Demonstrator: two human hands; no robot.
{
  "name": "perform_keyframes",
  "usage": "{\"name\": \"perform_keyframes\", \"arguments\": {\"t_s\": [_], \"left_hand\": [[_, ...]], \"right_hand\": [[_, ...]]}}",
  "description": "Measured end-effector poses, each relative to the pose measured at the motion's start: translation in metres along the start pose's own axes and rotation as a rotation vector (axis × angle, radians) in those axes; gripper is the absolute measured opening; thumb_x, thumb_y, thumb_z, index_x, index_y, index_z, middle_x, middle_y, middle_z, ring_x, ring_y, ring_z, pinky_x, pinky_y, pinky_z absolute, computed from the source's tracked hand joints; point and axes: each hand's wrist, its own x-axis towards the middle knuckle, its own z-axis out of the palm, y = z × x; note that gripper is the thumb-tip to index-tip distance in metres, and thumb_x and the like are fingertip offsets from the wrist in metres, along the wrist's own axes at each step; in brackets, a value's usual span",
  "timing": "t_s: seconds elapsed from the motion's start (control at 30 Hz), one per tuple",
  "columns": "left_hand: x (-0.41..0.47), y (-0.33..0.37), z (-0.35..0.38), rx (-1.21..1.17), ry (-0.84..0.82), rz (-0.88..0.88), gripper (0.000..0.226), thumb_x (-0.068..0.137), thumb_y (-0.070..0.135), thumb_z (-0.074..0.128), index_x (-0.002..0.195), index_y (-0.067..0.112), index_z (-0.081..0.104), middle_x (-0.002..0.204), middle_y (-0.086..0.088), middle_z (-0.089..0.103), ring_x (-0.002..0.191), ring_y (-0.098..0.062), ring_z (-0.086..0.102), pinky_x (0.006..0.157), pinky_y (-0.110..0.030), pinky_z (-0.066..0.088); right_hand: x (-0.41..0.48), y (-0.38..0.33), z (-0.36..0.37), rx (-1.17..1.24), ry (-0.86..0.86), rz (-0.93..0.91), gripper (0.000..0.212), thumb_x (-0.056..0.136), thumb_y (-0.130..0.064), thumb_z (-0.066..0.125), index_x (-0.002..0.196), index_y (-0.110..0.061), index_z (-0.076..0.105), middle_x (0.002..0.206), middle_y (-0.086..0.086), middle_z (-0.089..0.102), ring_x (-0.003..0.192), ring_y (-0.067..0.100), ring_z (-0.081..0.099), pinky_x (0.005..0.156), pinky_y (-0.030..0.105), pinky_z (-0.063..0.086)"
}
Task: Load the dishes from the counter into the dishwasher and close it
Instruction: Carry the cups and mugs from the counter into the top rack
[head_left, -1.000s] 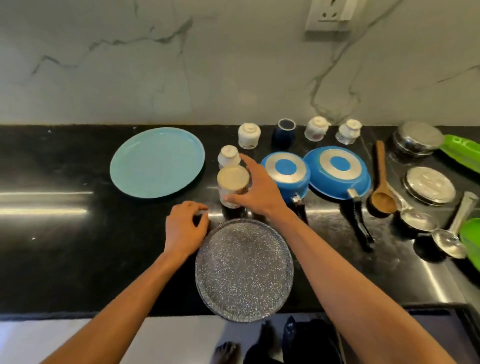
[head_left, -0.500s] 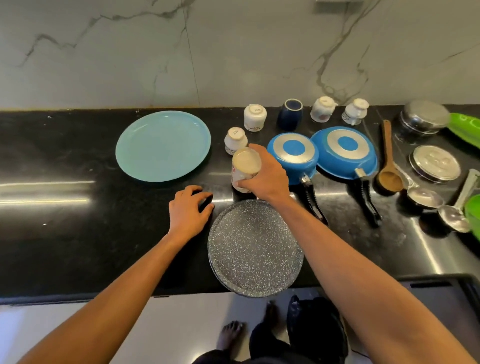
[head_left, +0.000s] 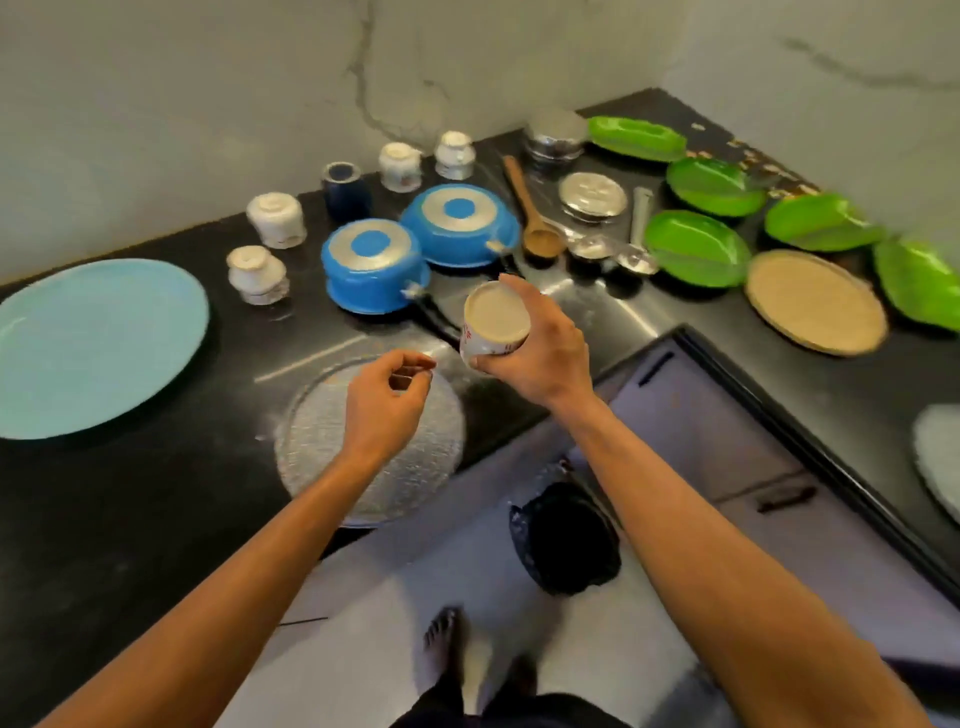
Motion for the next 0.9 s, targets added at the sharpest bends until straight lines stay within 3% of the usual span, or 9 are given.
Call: {"name": "perform_keyframes", "arguments": {"t_s": [0.2,0.3,0.4,0.43,0.67,0.9], "left_hand": [[-0.072,0.037,0.107,-0.058,-0.317,0.123,0.017,0.087,0.007,0.066,0.088,0.022,0.072,0.078,0.013,0.070,0.072,0.002,0.065,0.067,-0.011,0.048],[-0.125,0.049,0.156,-0.018,-0.497,0.165,0.015,0.087,0.009,0.066,0.088,0.023,0.072,0.080,0.012,0.070,0.074,0.001,0.065,0.067,-0.010,0.047],[-0.175,0.053,0.195,0.035,-0.625,0.164,0.015,0.086,0.011,0.066,0.090,0.023,0.073,0.083,0.010,0.072,0.079,-0.005,0.067,0.071,-0.018,0.053],[-0.229,0.066,0.230,0.057,-0.725,0.188,0.015,0.086,0.010,0.066,0.091,0.021,0.074,0.083,0.008,0.072,0.078,-0.006,0.067,0.072,-0.020,0.054],[-0.393,0.071,0.317,0.213,-0.967,0.232,0.022,0.082,0.006,0.068,0.080,0.028,0.069,0.070,0.010,0.068,0.063,-0.001,0.062,0.065,-0.020,0.049],[-0.504,0.088,0.380,0.282,-1.110,0.118,0.030,0.085,0.006,0.064,0.070,0.032,0.065,0.067,0.007,0.066,0.065,-0.011,0.061,0.066,-0.026,0.050]], "right_hand": [[-0.108,0.092,-0.091,-0.061,0.159,0.297,0.094,0.058,-0.052,0.084,0.141,-0.045,0.042,0.133,-0.014,0.059,0.117,0.016,0.059,0.092,0.037,0.053],[-0.181,0.132,-0.133,-0.077,0.243,0.431,0.093,0.059,-0.049,0.087,0.142,-0.045,0.044,0.136,-0.015,0.058,0.119,0.015,0.058,0.095,0.031,0.048],[-0.248,0.162,-0.162,-0.056,0.298,0.526,0.091,0.060,-0.050,0.086,0.141,-0.043,0.045,0.134,-0.012,0.059,0.118,0.019,0.060,0.095,0.035,0.050],[-0.312,0.186,-0.191,-0.054,0.335,0.614,0.092,0.060,-0.050,0.086,0.141,-0.044,0.044,0.134,-0.012,0.059,0.118,0.019,0.059,0.094,0.036,0.051],[-0.511,0.245,-0.237,-0.016,0.429,0.856,0.093,0.060,-0.044,0.086,0.141,-0.044,0.041,0.132,-0.007,0.058,0.116,0.022,0.060,0.091,0.038,0.052],[-0.654,0.295,-0.253,0.085,0.509,1.118,0.101,0.062,-0.036,0.090,0.147,-0.043,0.035,0.145,-0.005,0.049,0.127,0.025,0.051,0.095,0.040,0.048]]}}
